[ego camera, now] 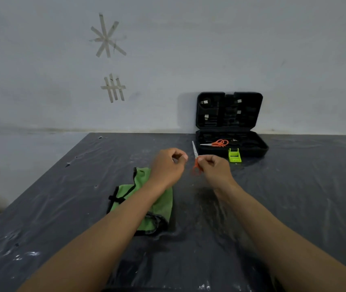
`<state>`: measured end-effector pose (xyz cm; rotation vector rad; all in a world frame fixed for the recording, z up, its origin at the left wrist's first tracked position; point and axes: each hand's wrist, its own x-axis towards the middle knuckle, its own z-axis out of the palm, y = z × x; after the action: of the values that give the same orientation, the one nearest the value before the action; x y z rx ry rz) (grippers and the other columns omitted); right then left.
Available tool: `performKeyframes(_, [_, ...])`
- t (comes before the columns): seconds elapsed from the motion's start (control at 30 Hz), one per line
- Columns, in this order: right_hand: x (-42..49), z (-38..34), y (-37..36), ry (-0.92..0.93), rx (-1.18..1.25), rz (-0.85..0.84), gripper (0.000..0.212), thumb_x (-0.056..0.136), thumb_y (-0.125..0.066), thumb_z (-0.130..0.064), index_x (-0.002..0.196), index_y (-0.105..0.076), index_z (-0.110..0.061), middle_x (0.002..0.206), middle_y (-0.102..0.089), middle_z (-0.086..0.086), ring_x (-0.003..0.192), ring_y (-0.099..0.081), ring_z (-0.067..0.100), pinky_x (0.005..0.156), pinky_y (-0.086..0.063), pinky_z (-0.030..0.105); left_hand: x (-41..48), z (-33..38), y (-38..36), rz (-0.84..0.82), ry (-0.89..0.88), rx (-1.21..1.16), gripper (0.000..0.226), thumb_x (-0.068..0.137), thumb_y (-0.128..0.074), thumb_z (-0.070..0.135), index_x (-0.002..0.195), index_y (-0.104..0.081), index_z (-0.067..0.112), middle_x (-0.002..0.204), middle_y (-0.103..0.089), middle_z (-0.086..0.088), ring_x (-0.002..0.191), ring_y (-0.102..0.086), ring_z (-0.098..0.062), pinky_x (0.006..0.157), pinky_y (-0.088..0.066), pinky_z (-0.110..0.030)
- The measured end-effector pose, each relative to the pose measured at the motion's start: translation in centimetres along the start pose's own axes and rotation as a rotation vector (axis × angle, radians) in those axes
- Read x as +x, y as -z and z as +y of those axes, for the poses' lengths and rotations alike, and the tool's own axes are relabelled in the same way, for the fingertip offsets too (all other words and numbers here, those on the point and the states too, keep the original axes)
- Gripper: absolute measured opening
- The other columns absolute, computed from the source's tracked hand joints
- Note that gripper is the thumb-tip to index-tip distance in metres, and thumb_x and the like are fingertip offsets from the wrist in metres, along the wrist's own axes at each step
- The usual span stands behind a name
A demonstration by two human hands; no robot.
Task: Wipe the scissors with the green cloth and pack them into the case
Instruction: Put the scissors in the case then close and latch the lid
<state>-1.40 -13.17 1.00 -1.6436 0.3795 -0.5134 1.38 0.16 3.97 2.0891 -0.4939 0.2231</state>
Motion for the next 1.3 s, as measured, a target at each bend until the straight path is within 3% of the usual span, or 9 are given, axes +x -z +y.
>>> performKeyframes(0.17, [2.8, -0.6, 4.0, 0.152, -0.268, 0.045, 0.012, 0.094, -0.054, -0.013, 0.089, -0.064, -0.010, 0.069, -0.063, -0.004, 0.063, -0.059, 0.006, 0.062, -0.049, 0.020, 2.0, 0.2, -1.0, -0.083, -0.029, 0.060, 0.016, 0.092, -0.058, 0.023, 0.098, -0.068, 0.012, 0.092, -0.066, 0.001, 0.083, -0.058, -0.012, 0.075, -0.045, -0.024])
performKeyframes(0.3, [6.7, -0.9, 5.6, 0.238, -0.547, 0.064, 0.009, 0.093, -0.056, -0.023, 0.086, -0.062, -0.023, 0.080, -0.064, -0.006, 0.083, -0.062, 0.018, 0.086, -0.050, 0.043, 3.7, -0.2, -2.0, -0.143, -0.030, 0.149, 0.017, 0.092, -0.057, 0.026, 0.100, -0.067, 0.016, 0.096, -0.066, 0.001, 0.086, -0.058, -0.012, 0.077, -0.047, -0.026])
performKeyframes(0.4, [9.7, -1.5, 5.8, 0.306, -0.741, 0.034, 0.011, 0.094, -0.053, -0.021, 0.090, -0.063, -0.024, 0.095, -0.066, -0.003, 0.097, -0.059, 0.022, 0.096, -0.039, 0.044, 5.1, -0.5, -2.7, -0.151, -0.041, 0.186, 0.019, 0.092, -0.056, 0.026, 0.101, -0.067, 0.013, 0.099, -0.068, -0.002, 0.085, -0.057, -0.012, 0.074, -0.042, -0.023])
performKeyframes(0.57, [13.9, -1.8, 5.3, 0.426, -1.058, -0.088, 0.017, 0.095, -0.047, -0.016, 0.095, -0.064, -0.020, 0.105, -0.067, 0.003, 0.104, -0.055, 0.027, 0.086, -0.023, 0.036, 7.2, -1.3, -3.6, -0.114, -0.055, 0.215, 0.018, 0.091, -0.058, 0.022, 0.099, -0.067, 0.010, 0.103, -0.068, -0.005, 0.088, -0.057, -0.013, 0.073, -0.036, -0.018])
performKeyframes(0.83, [17.5, -0.6, 3.9, 0.317, -1.163, -0.241, 0.022, 0.092, -0.043, -0.013, 0.091, -0.063, -0.022, 0.102, -0.068, 0.000, 0.101, -0.057, 0.024, 0.085, -0.020, 0.037, 9.2, -3.0, -4.8, -0.105, -0.042, 0.198, 0.018, 0.090, -0.059, 0.024, 0.100, -0.067, 0.011, 0.101, -0.067, -0.003, 0.084, -0.052, -0.007, 0.072, -0.036, -0.018])
performKeyframes(1.03, [18.2, 0.6, 4.0, 0.285, -1.167, -0.175, 0.017, 0.092, -0.051, -0.019, 0.091, -0.068, -0.022, 0.106, -0.065, 0.003, 0.105, -0.055, 0.028, 0.094, -0.025, 0.042, 9.9, -3.9, -5.3, -0.119, -0.031, 0.189, 0.017, 0.091, -0.059, 0.024, 0.100, -0.067, 0.012, 0.102, -0.067, -0.003, 0.084, -0.052, -0.007, 0.072, -0.036, -0.017])
performKeyframes(1.3, [18.3, -0.5, 4.8, 0.239, -1.046, -0.269, 0.012, 0.097, -0.046, -0.022, 0.093, -0.058, -0.022, 0.106, -0.065, 0.002, 0.106, -0.054, 0.026, 0.096, -0.026, 0.042, 10.7, -3.3, -5.5, -0.087, -0.050, 0.189, 0.016, 0.089, -0.061, 0.023, 0.097, -0.068, 0.011, 0.101, -0.068, -0.004, 0.085, -0.054, -0.009, 0.075, -0.037, -0.018])
